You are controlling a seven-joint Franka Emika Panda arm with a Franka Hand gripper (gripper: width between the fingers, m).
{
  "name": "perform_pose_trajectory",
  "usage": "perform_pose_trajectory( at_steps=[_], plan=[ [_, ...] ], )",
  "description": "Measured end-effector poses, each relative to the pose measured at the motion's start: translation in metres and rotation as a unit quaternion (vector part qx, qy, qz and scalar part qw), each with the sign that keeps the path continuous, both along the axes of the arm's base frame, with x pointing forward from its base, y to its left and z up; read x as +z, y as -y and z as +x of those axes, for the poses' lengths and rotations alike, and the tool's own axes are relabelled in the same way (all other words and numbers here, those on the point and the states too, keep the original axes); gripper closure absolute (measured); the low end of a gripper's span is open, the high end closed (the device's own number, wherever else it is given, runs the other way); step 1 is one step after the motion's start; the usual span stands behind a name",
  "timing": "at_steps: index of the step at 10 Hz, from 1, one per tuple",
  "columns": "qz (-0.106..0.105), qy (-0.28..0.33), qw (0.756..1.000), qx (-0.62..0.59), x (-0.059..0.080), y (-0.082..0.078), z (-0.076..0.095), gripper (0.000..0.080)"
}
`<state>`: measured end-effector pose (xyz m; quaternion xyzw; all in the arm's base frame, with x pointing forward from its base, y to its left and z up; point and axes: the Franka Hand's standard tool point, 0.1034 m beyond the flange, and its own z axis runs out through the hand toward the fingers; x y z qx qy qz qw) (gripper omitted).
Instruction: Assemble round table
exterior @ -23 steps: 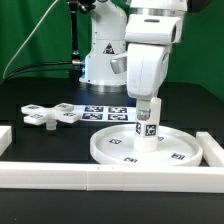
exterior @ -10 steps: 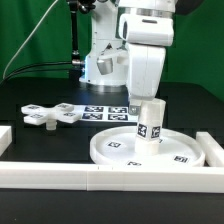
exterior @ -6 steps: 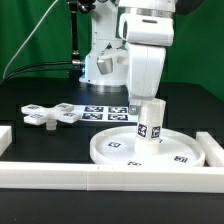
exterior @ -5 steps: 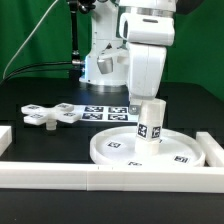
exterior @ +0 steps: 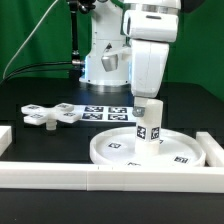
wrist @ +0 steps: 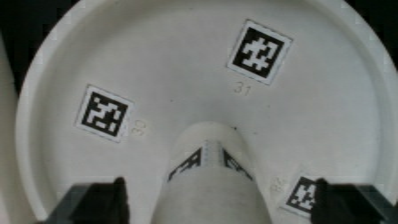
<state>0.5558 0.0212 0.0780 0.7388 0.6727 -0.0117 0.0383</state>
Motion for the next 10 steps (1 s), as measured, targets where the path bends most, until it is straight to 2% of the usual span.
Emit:
perform_pose_trajectory(
  at_steps=[1, 2, 5, 9, 10],
  plan=[
    [0.000, 0.000, 1.000, -0.004, 0.000, -0.001, 0.000, 0.0207],
    [0.001, 0.000, 1.000, -0.010, 0.000, -0.003, 0.000, 0.0160],
    [0.007, 0.001, 0.999, -0.033, -0.002, -0.020, -0.002, 0.0153],
    [0.007, -0.001, 0.999, -0.038, -0.005, -0.018, -0.003, 0.0151],
    [0.008, -0.001, 0.999, -0.039, -0.005, -0.019, -0.003, 0.0249]
  ],
)
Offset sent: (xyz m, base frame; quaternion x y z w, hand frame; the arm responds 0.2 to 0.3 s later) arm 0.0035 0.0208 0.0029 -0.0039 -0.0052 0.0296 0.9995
